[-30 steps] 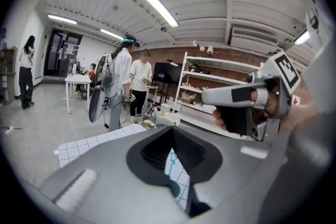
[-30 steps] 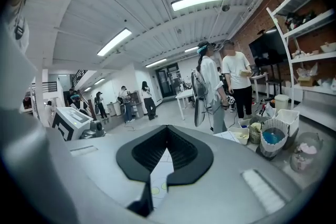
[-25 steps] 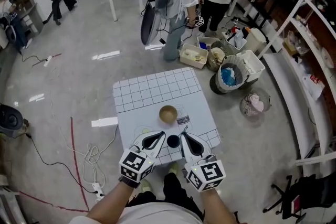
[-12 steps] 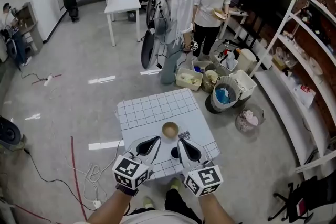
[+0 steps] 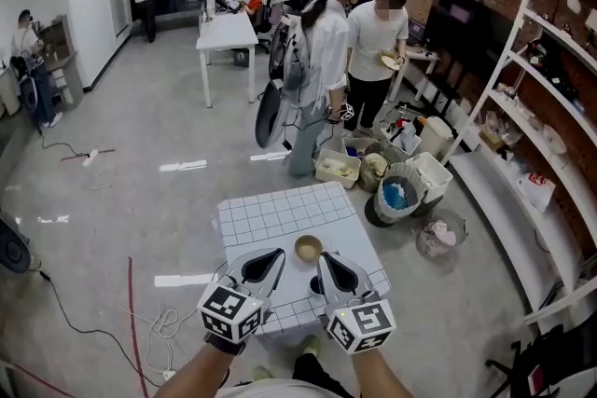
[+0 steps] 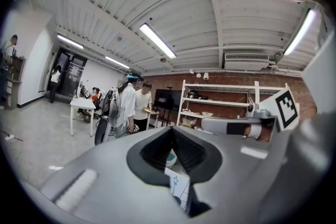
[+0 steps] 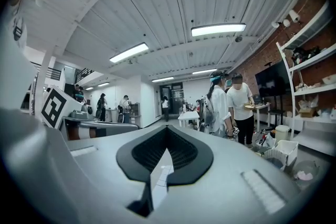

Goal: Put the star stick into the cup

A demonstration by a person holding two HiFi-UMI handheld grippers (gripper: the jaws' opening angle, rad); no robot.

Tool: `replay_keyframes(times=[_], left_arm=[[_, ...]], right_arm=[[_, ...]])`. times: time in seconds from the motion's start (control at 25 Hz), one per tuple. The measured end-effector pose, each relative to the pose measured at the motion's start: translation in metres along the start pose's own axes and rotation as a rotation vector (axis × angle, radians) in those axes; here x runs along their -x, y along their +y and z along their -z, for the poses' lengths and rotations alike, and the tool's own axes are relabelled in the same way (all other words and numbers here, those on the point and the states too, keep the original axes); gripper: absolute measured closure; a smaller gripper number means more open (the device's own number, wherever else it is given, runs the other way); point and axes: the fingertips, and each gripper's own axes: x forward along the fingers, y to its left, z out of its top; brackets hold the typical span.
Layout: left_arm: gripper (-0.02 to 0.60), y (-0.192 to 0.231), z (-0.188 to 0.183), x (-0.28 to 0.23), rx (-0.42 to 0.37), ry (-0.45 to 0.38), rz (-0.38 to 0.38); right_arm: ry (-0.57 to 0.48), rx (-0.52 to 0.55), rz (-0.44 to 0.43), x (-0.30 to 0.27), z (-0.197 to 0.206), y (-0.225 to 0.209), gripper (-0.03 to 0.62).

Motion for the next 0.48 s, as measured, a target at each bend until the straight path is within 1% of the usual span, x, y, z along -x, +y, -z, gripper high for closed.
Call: replay_keyframes(times=[0.36, 0.48], left_arm=[[0.575, -0.008, -0.025, 0.023, -0.019, -0.057, 0.009], [0.575, -0.008, -0.030, 0.027, -0.022, -0.064, 0.003]], right_arm=[[-0.040, 0.037, 0.017, 0.010, -0.022, 0.017, 0.583], [-0.041, 0.044, 0.020, 0.012, -0.025, 0.022, 0.583]])
